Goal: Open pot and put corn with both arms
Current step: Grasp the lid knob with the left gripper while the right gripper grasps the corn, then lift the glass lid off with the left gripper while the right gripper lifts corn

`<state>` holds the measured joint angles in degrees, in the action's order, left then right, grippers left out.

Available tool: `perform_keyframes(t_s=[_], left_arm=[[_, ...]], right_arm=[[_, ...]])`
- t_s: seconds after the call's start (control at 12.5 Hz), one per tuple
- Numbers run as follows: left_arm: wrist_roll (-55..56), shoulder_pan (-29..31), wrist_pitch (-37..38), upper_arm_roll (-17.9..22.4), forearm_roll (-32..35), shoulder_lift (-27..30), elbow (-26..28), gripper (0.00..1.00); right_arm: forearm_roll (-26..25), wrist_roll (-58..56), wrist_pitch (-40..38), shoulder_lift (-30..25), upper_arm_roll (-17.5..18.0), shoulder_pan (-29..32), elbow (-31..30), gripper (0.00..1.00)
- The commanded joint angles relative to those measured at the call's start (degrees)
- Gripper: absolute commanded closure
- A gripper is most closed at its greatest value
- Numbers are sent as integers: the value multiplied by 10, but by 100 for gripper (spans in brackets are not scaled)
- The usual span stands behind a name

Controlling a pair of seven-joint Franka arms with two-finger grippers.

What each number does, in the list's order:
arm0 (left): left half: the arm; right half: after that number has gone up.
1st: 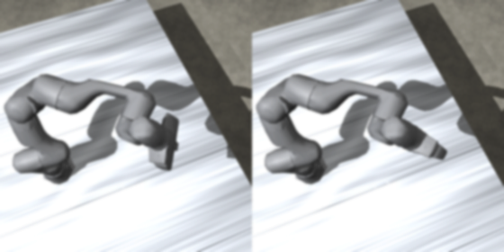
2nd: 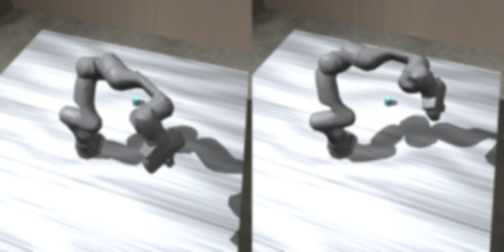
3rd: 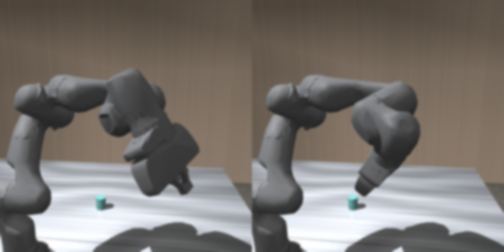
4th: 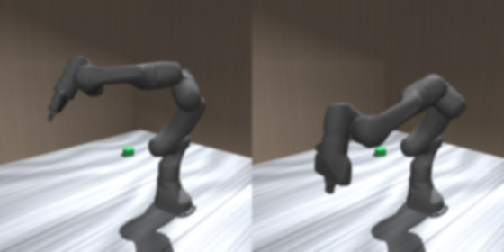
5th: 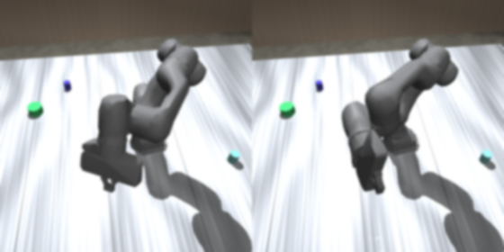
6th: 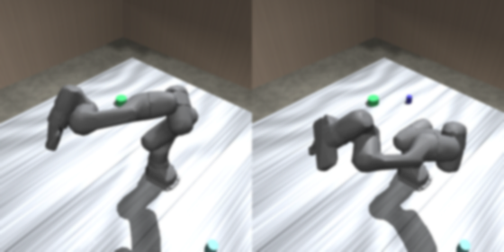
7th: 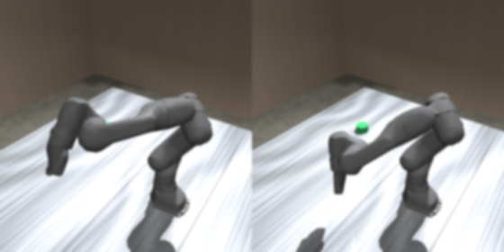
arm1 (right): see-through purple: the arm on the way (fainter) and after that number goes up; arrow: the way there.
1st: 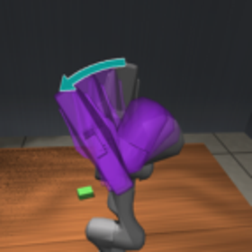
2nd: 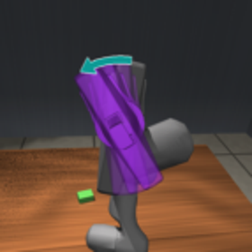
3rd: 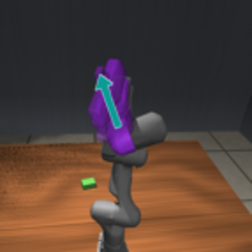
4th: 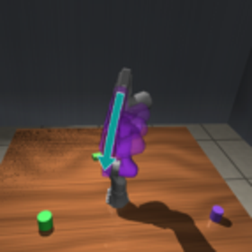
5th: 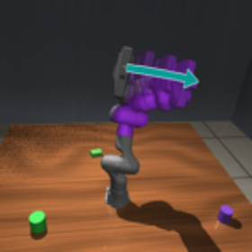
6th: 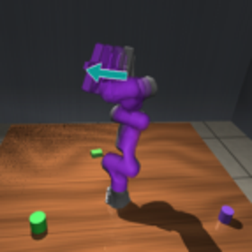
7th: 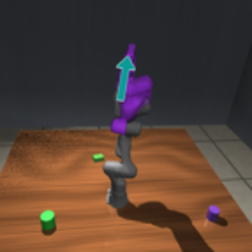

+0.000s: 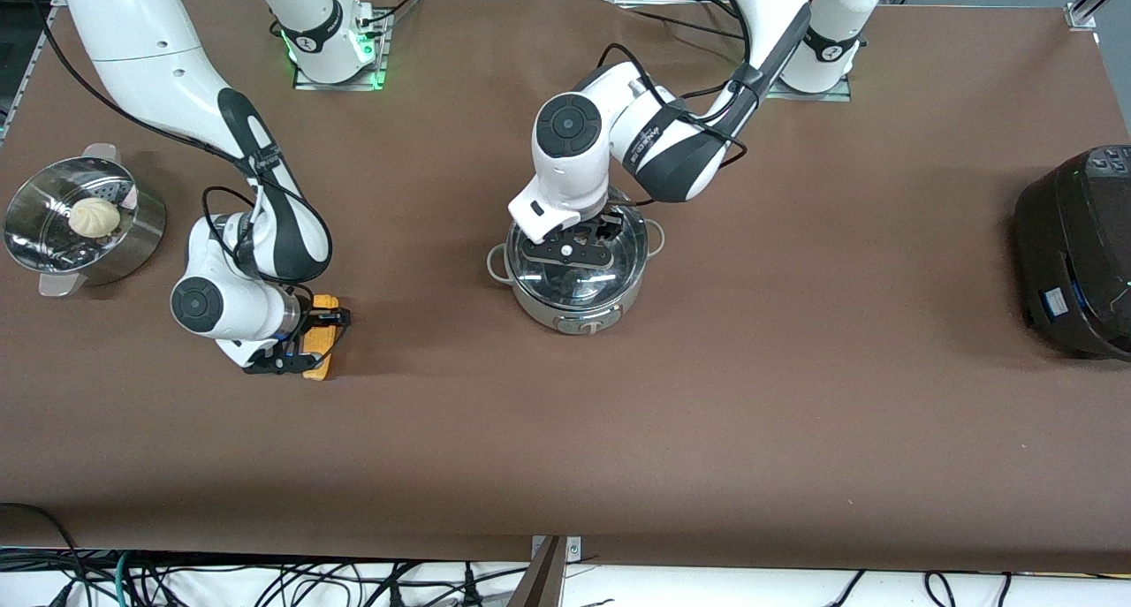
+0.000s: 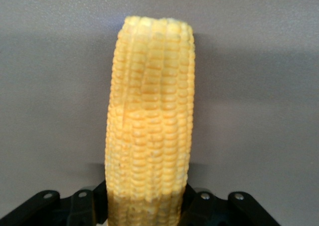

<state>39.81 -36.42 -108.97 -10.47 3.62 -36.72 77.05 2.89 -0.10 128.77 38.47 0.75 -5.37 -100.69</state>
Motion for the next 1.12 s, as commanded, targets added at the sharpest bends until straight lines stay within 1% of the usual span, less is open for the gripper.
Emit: perform_keyframes(t_s=[0.0, 0.16, 0.32, 0.4, 0.48, 0.56, 0.64, 0.72, 0.88, 0.96, 1.04], left_arm=[[1, 1, 75, 5, 7, 27, -22, 100], [-1, 28, 181, 9, 16, 82, -36, 100], [-24, 94, 291, 5, 17, 130, -32, 100], [-87, 128, 340, 9, 24, 142, -30, 100], [-163, 171, 358, 7, 35, 151, -27, 100], [-240, 215, 358, 7, 39, 157, -24, 100], [-314, 266, 346, 7, 39, 153, -23, 100], [-383, 306, 304, 7, 39, 143, -1, 100], [-483, 380, 154, 5, 39, 145, 115, 100], [-515, 401, 81, 4, 36, 145, 172, 99], [-524, 409, 10, 4, 34, 146, 231, 98]], right_arm=[[-1, 2, -55, -30, 6, 4, 16, 100], [4, 5, -111, -79, 11, 1, 26, 100], [4, 6, -146, -135, 39, 0, 27, 100], [4, 16, -161, -159, 66, 0, 30, 100], [5, 67, -174, -176, 100, 0, 33, 100], [3, 144, -176, -182, 149, -1, 43, 100], [-7, 222, -175, -180, 198, -8, 66, 100], [-15, 282, -173, -172, 221, -27, 87, 100], [-25, 366, -169, -142, 223, -106, 129, 100], [-27, 411, -168, -119, 222, -144, 156, 100], [-38, 455, -159, -89, 222, -173, 181, 100]])
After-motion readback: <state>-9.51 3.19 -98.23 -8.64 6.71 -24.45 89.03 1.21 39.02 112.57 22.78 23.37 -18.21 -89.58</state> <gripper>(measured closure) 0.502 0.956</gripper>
